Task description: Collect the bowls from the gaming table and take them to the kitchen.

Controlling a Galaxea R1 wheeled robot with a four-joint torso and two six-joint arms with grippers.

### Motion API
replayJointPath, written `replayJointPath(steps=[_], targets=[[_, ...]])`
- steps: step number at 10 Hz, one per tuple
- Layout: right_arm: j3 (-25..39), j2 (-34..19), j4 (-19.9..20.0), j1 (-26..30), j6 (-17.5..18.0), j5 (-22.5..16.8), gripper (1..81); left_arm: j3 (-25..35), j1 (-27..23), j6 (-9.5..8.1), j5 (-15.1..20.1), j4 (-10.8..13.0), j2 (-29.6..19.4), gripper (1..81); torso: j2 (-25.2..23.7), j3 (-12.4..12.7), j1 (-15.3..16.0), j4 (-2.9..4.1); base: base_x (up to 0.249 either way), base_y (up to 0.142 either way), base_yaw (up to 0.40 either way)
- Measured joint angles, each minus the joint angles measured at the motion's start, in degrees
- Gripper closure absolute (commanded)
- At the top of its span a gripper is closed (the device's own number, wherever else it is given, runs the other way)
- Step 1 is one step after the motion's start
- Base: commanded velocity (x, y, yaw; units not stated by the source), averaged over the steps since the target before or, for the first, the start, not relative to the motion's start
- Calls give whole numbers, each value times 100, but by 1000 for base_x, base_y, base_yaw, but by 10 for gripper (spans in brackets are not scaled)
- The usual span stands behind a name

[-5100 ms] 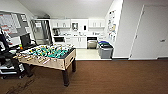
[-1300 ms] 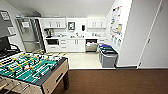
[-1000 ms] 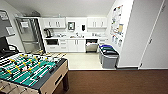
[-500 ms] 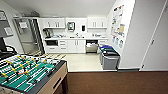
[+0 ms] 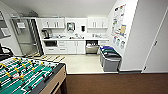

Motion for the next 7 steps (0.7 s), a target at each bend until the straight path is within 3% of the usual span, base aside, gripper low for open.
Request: replayJointPath(steps=[7], targets=[[-24,-210,0,16,0,-5,811,0,85,0,-113,2,-94,811,-2,0,-3,0,187,0,0]])
